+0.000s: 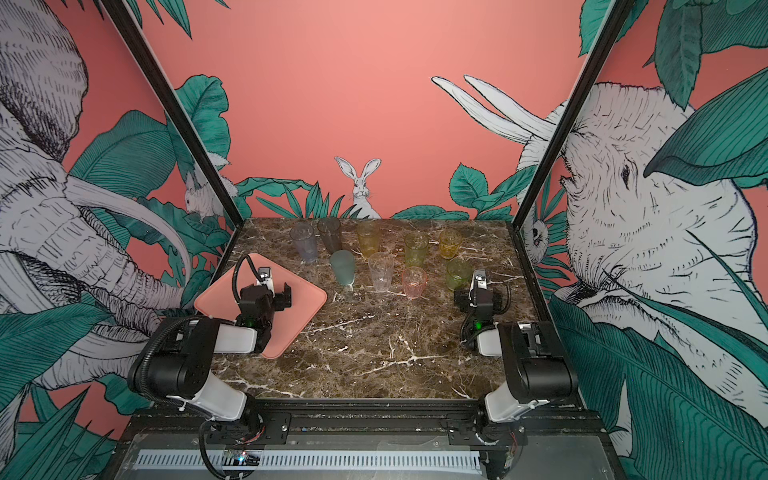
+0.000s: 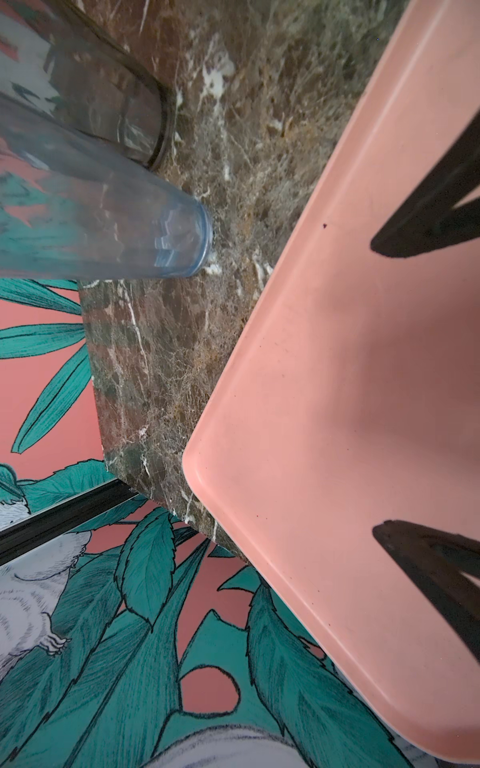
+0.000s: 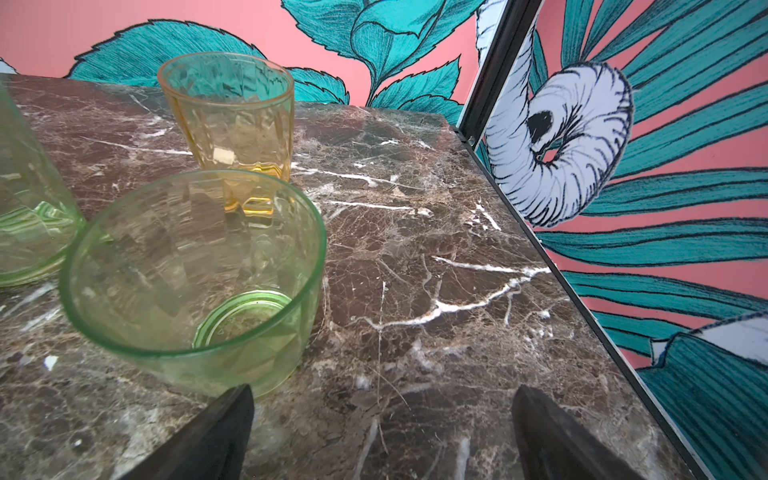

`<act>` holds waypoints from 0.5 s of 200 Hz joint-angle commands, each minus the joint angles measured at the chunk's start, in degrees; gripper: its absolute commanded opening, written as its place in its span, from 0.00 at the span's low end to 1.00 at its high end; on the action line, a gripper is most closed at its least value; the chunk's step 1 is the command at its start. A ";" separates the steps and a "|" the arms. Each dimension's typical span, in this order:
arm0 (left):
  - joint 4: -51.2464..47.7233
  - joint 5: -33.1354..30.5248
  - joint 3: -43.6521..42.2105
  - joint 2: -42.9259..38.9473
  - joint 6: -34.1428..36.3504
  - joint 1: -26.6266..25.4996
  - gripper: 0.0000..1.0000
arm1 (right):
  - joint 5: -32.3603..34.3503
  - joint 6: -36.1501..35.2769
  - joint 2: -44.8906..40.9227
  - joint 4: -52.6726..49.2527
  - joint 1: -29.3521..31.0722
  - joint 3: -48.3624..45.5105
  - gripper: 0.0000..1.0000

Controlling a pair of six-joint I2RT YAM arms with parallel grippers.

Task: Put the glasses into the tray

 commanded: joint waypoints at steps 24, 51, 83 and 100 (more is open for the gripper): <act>0.73 -0.07 0.54 -0.72 -0.07 -0.11 1.00 | -0.45 -0.29 0.13 1.42 -0.14 0.59 0.99; 0.69 -0.13 0.54 -0.72 -0.06 -0.14 1.00 | -0.52 -0.29 0.07 1.38 -0.10 0.59 0.99; 0.76 -0.11 0.51 -0.81 -0.04 -0.15 1.00 | -0.50 -0.27 -0.02 1.46 -0.15 0.52 0.99; 0.80 -0.11 0.46 -0.85 0.01 -0.15 1.00 | 1.24 0.19 -0.02 2.09 -0.14 0.32 0.99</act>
